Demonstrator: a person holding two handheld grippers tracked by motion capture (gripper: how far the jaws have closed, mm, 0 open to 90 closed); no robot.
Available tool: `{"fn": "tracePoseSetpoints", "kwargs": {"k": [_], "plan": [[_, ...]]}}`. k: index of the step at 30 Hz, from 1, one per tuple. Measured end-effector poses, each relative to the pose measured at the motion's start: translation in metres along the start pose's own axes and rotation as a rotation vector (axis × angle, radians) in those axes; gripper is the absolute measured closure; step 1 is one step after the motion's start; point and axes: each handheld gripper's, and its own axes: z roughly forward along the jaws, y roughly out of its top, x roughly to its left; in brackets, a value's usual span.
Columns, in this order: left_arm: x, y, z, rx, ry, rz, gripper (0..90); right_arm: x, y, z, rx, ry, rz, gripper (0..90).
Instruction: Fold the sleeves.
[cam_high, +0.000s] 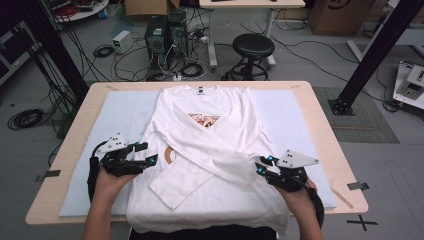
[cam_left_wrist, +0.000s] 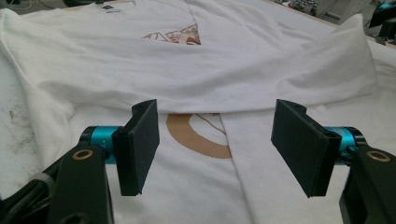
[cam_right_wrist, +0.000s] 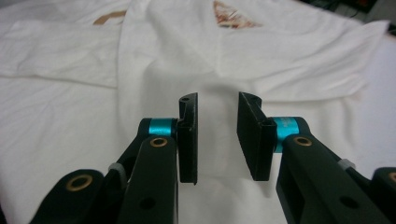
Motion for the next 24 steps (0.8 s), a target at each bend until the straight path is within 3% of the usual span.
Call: {"fn": "tracePoseSetpoints", "kwargs": {"k": [2, 5, 11, 18, 20, 21, 24], "plan": [[-0.001, 0.000, 0.001, 0.000, -0.002, 0.001, 32.4, 0.004, -0.007, 0.017, 0.047, 0.034, 0.007, 70.3], [-0.001, 0.000, 0.001, 0.004, -0.006, 0.002, 32.4, 0.011, -0.013, 0.039, 0.100, 0.066, -0.021, 69.1], [0.000, 0.000, 0.001, 0.002, -0.004, -0.001, 32.4, 0.014, 0.005, 0.060, 0.104, 0.119, -0.043, 68.6], [0.000, 0.000, 0.002, 0.005, -0.005, 0.001, 32.3, 0.017, 0.024, 0.077, 0.106, 0.141, -0.057, 67.5], [0.000, 0.000, 0.002, 0.006, -0.005, 0.001, 32.3, 0.018, 0.029, 0.085, 0.123, 0.153, -0.055, 66.7], [0.000, 0.000, 0.002, 0.005, -0.005, 0.000, 32.4, 0.020, 0.030, 0.094, 0.156, 0.156, -0.065, 66.3], [0.000, 0.000, 0.001, 0.004, -0.007, 0.003, 32.3, 0.023, 0.029, 0.100, 0.189, 0.157, -0.082, 64.4]]}}
